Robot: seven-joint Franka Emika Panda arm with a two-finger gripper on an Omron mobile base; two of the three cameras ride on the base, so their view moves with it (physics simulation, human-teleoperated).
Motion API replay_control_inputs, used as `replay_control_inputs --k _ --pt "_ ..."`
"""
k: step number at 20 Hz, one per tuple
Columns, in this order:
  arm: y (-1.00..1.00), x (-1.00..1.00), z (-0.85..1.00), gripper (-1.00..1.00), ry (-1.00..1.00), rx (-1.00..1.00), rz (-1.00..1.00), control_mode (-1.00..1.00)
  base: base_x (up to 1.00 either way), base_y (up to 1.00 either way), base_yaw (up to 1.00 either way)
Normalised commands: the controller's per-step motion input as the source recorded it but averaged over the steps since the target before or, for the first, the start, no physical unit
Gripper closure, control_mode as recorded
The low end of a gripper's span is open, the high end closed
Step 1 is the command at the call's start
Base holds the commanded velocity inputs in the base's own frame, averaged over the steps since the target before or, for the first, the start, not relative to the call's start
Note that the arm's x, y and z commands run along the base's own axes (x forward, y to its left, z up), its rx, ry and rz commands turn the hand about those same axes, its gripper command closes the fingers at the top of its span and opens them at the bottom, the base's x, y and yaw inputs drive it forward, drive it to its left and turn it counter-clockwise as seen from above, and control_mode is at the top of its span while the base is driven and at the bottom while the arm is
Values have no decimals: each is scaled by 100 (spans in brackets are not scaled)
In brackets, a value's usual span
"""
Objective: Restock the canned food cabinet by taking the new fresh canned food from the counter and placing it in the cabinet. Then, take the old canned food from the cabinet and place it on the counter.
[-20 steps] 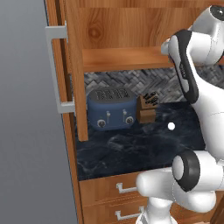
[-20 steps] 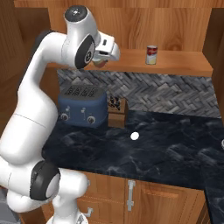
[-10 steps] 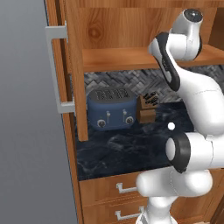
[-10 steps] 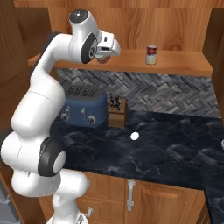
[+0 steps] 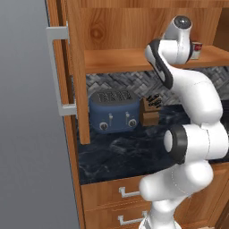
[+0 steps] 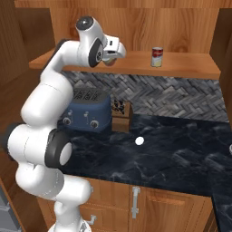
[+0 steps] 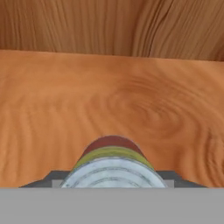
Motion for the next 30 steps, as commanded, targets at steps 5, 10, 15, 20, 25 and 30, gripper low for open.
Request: replay_control_inputs --k 5,10,15,20,25,30 --pt "0 27 -10 -100 0 -2 0 -100 0 0 0" --pt "0 19 -1 -100 -1 0 1 -100 0 0 0" --pt "0 19 -4 -100 -5 0 0 -100 0 0 0" --pt "0 34 -2 -100 -9 0 0 -100 0 0 0" --pt "0 10 5 -100 -10 0 0 -100 0 0 0" --pt "-13 -69 62 -100 -12 3 -6 -100 0 0 0"
